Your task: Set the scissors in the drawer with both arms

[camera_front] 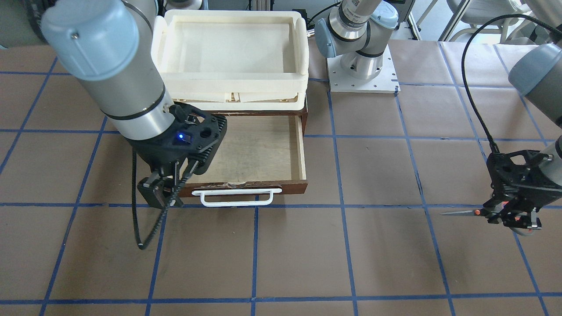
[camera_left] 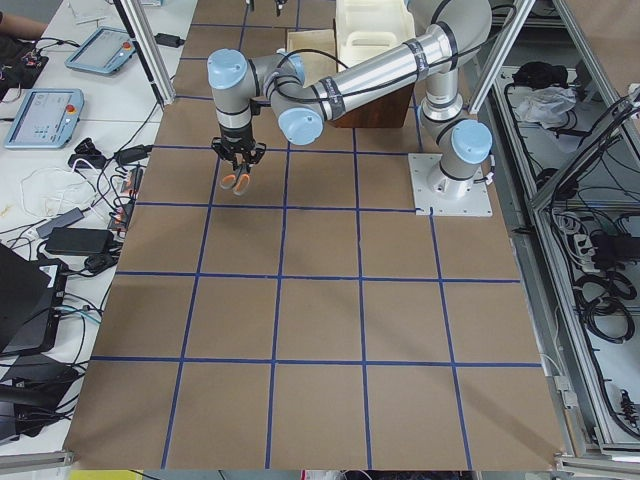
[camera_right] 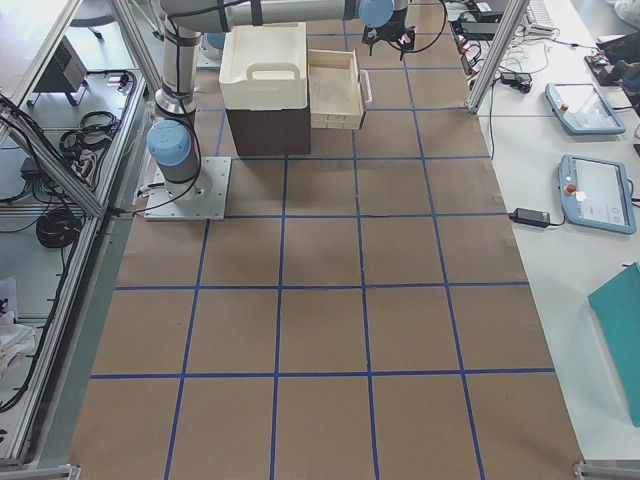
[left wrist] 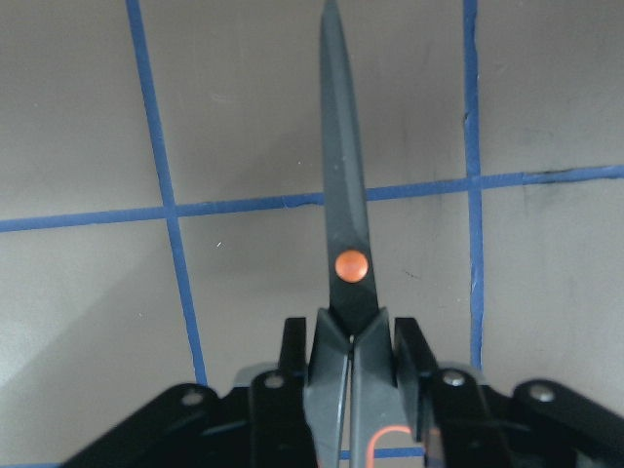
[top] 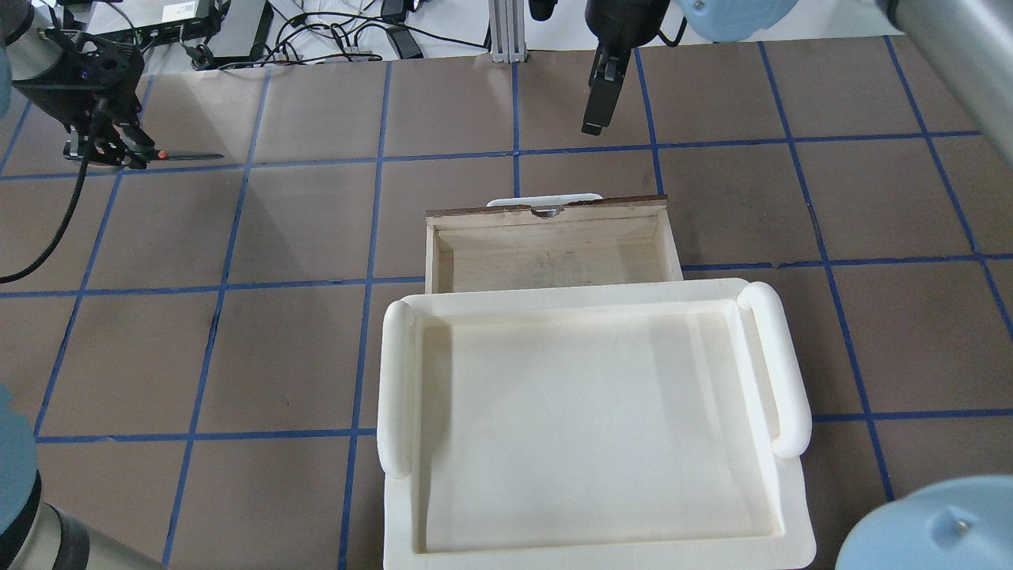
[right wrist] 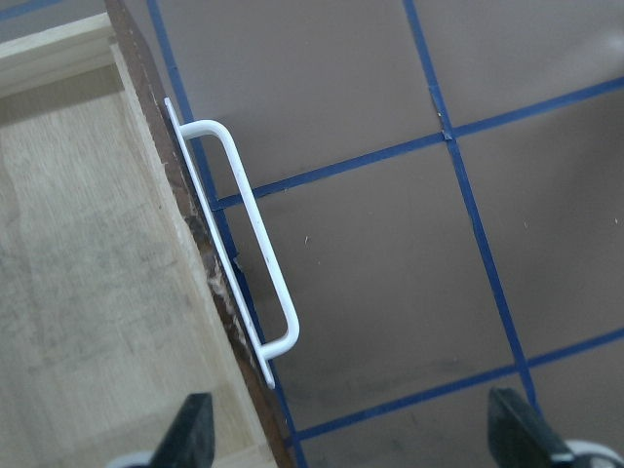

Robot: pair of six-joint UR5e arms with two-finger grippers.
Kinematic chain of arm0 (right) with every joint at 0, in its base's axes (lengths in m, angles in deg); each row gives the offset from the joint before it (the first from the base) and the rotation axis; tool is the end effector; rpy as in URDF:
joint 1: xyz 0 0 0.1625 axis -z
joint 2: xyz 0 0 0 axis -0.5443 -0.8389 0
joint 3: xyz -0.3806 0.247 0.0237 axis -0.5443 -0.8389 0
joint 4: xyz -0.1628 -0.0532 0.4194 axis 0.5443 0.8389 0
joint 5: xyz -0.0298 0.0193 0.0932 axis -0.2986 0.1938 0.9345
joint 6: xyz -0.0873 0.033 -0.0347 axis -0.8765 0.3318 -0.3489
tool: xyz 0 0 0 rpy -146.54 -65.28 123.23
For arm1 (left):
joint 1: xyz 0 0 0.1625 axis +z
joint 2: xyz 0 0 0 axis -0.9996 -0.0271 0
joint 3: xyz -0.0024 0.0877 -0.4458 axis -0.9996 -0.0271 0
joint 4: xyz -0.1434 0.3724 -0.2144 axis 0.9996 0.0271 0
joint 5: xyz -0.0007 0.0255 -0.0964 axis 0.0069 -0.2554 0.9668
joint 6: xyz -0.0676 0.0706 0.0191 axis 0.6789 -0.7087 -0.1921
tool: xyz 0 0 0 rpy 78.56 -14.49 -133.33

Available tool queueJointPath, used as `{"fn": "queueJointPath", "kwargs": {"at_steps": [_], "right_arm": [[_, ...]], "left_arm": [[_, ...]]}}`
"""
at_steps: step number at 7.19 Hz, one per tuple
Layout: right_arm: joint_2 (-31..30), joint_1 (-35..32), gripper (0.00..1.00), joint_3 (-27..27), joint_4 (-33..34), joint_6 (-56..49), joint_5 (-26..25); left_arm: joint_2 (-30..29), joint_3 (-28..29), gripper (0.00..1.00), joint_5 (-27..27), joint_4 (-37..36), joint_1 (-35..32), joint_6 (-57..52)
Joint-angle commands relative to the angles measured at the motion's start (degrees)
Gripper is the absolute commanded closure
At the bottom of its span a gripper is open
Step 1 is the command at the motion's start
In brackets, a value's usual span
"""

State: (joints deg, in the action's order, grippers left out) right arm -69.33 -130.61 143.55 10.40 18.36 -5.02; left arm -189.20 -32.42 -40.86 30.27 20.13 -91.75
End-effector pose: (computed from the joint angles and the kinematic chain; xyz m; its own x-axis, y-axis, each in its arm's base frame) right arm 0.2334 -0.6542 0.5166 -0.3494 -0.9365 0.0288 -0.9288 0.3421 -0.1424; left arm 0.1293 -0.6877 0.4053 0.0830 0.9951 -0.0547 0.9964 -0.0820 0.0194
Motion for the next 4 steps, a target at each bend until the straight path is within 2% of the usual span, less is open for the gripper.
{"fn": "queueJointPath", "kwargs": {"at_steps": [1,3,4], "right_arm": [[-9.9,3.3,0.0,5.0,-1.5,19.6,-2.4],[-17.6,3.2,0.0,11.5,-1.9,44.2,-5.5],[-19.1,3.2,0.0,12.8,-4.3,53.8,-6.3]], "left_arm": [[1.0,0.0,1.0,0.5,3.5,-3.7,6.4],[2.8,-0.1,1.0,0.6,6.9,-10.3,17.8],[4.6,-0.1,1.0,0.5,8.2,-15.0,20.6]]}}
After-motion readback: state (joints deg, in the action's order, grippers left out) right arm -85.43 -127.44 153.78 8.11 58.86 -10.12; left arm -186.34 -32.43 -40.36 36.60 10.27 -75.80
